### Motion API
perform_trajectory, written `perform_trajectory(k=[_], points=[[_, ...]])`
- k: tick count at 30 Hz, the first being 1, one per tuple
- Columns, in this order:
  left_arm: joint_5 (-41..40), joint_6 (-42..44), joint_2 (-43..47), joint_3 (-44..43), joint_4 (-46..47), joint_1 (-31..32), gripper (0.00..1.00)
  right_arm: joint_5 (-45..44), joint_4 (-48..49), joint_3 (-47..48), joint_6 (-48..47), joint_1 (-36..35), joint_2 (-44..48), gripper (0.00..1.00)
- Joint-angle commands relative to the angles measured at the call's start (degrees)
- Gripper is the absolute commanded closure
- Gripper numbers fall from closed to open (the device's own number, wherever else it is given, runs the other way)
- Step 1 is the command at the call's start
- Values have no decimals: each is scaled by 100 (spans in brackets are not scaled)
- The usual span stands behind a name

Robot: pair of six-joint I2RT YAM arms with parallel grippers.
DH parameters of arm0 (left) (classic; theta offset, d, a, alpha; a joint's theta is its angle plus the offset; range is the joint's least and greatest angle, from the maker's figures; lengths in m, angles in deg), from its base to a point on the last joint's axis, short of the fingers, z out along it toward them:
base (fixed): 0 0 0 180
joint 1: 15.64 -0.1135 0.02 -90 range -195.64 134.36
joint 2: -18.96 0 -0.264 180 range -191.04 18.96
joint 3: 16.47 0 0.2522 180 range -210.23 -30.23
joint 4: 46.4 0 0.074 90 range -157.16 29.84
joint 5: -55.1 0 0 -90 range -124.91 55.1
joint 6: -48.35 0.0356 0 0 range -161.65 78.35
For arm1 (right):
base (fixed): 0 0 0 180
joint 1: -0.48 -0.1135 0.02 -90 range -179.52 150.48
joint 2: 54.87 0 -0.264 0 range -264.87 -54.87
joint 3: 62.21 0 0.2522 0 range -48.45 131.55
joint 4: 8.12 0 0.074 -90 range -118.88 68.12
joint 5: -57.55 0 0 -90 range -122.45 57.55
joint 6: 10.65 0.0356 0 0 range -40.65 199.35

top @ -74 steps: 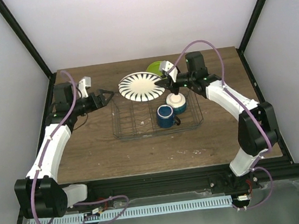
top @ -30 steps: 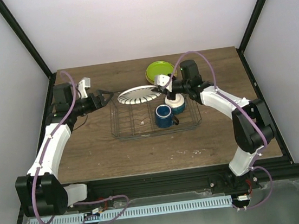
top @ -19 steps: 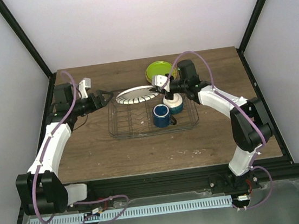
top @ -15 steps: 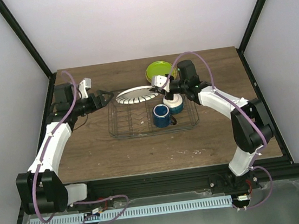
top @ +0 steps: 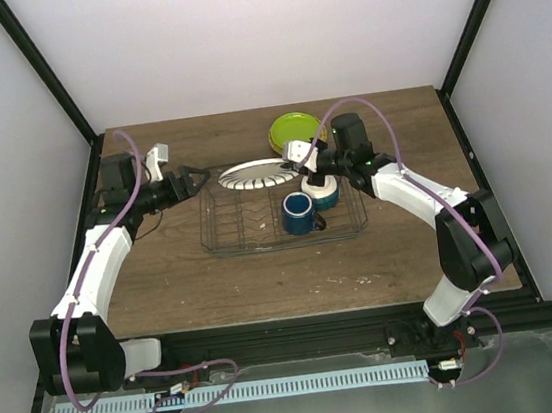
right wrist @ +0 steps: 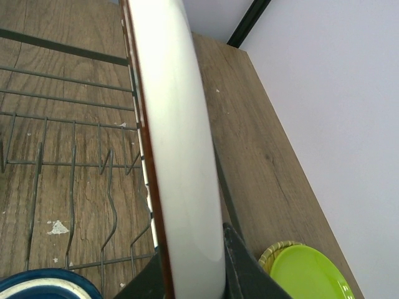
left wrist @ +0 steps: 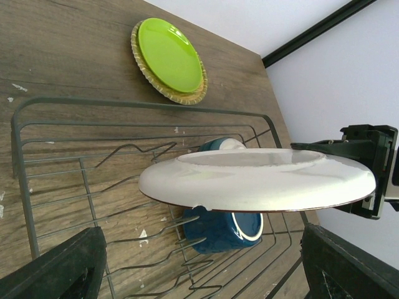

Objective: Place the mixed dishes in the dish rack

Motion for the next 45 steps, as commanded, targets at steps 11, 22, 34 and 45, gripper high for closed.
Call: perform_trajectory(k=[11,22,34,45], points=[[70,23,55,127,95,-30,13,179,519,203,160,-203,132,99],[95,41,-22,187,149,-30,13,174,394,328,118,-358,-153,99],[114,26,-120,188,205,-37,13,-211,618,341,185,-403,-142,99],[115,-2,-95,179,200,-30,13,-605,721,293,355,-403,395,99]])
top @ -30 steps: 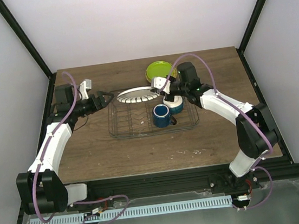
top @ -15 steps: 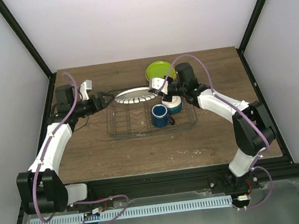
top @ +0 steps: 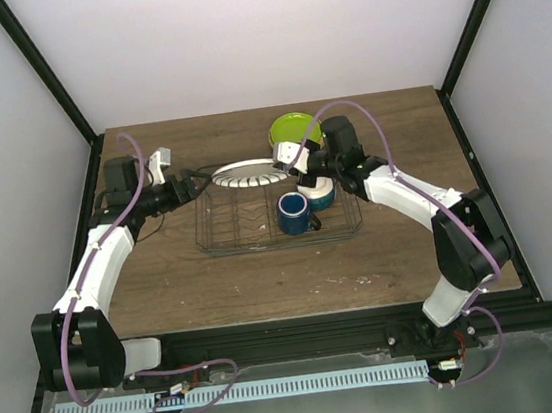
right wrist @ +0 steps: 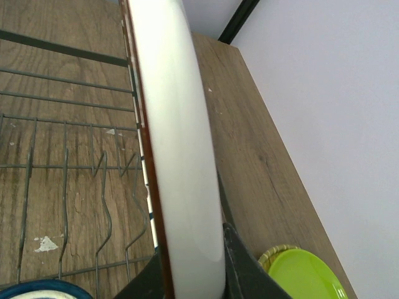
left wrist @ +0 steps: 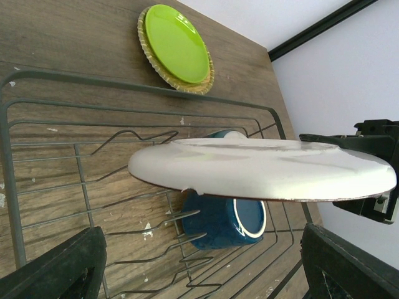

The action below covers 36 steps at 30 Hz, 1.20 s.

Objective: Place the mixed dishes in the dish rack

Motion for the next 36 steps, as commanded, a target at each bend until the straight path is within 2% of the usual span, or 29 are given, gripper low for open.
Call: perform_trajectory(k=[1,13,36], points=[[92,4,23,14,108,-26,13,-61,513,198,156,-55,536,99],[83,26,65,31,69,-26,13,413,442,149,284,-48,697,99],[80,61,-58,37,86,-26,13,896,171,198,276,-53,187,99]])
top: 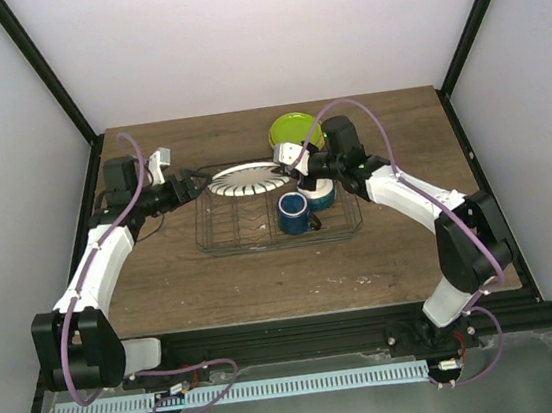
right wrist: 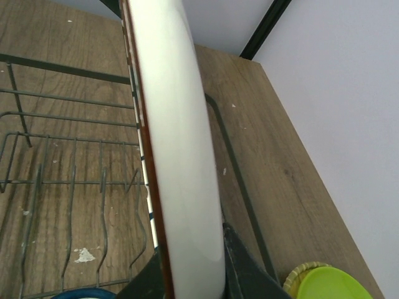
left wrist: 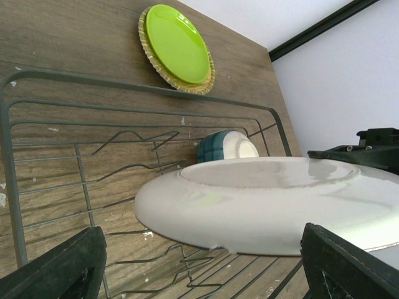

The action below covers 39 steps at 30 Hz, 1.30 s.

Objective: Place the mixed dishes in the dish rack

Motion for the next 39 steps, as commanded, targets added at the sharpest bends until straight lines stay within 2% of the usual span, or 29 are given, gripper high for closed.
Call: perform_trajectory(k=[1,23,29,33,39], points=[[88,61,-62,38,92,-24,13,450,332,226,31,-59,47,99],[116,63,-141,92,151,-24,13,234,14,416,17,-55,-546,99],[142,53,-210,99,196,-24,13,9,134,313,110,-55,-384,99],[147,31,-242,105,247,-16,13,-256,109,288,536,-56,-196,99],[212,8,-373,42,319,-7,13,-555,462,-202,935,-111,179,99]])
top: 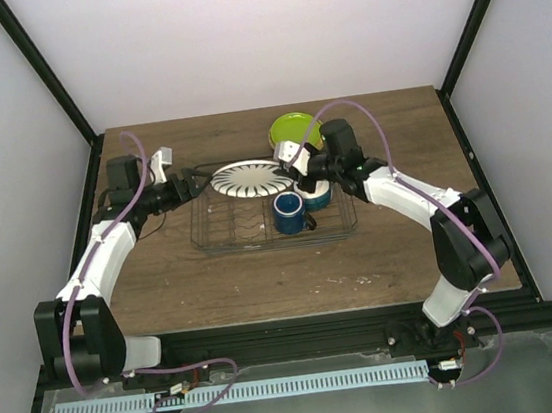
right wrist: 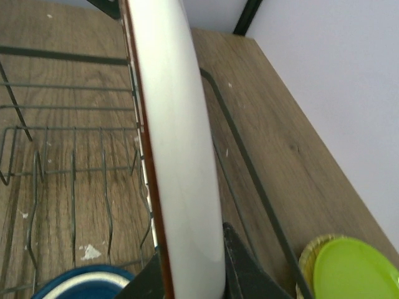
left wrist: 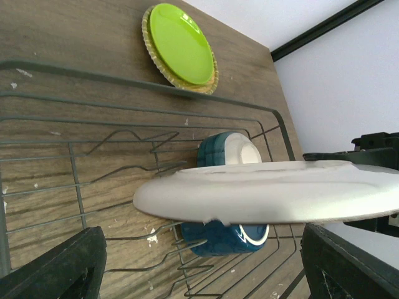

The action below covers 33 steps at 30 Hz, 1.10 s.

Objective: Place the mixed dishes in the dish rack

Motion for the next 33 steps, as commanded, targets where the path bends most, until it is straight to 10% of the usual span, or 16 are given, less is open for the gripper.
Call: perform_trajectory(k=[1,28,33], points=[[171,30,-127,9,30,31,13,-381,477,-239,445,-111,379,99],[217,109,-76,43,42,33,13,-522,-115,676,-8,-766,-557,99],[208,59,-40,41,70,31,13,-814,-159,565,27,-780,-512,80]])
